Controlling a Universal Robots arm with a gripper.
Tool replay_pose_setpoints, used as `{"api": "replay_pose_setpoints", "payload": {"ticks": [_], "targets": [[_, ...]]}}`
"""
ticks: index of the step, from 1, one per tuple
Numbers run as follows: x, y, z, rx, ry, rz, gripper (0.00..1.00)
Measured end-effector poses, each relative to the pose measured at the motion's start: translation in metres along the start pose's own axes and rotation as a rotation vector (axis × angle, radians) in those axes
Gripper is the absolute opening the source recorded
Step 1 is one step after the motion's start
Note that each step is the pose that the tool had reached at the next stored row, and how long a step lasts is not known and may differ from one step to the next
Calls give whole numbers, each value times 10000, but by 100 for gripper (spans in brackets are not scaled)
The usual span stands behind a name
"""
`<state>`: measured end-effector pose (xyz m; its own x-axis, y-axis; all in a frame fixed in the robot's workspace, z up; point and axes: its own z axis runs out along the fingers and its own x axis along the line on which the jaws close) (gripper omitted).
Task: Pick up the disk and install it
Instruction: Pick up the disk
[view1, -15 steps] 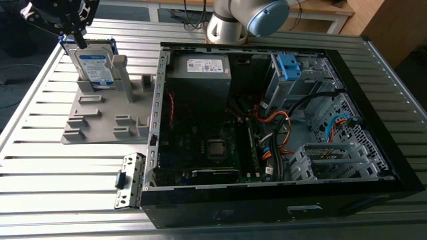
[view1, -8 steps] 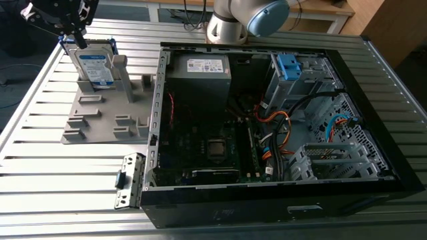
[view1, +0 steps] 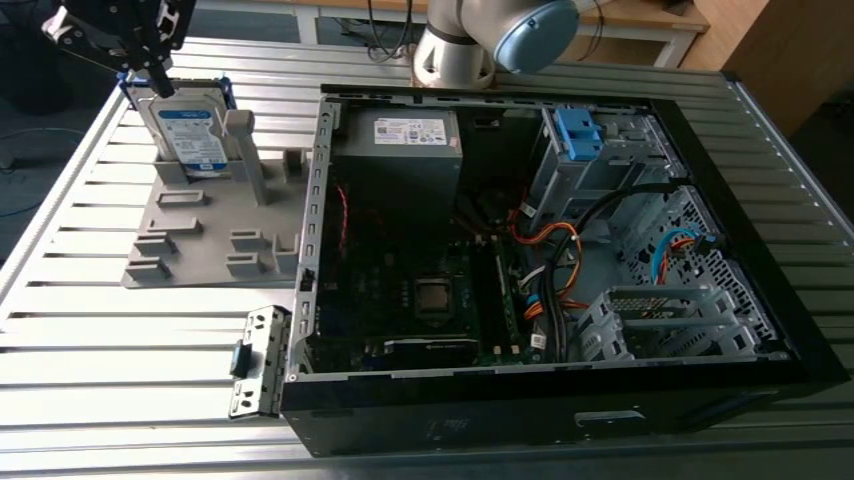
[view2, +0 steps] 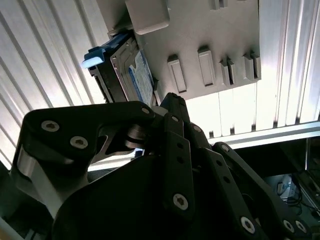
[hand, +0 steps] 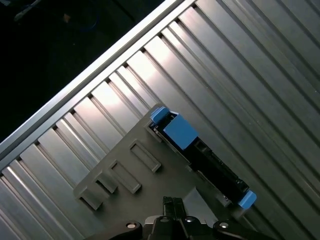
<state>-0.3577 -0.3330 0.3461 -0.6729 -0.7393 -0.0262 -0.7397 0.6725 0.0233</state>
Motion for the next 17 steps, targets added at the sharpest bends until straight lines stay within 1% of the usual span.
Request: {"api": "replay_pose_setpoints", "payload": {"ticks": [15,16,17], "targets": [[0,0,0,-26,23,-1018,11],[0,0,0,-34,30,-1287,11],[0,0,0,-35,32,-1354,11]]}}
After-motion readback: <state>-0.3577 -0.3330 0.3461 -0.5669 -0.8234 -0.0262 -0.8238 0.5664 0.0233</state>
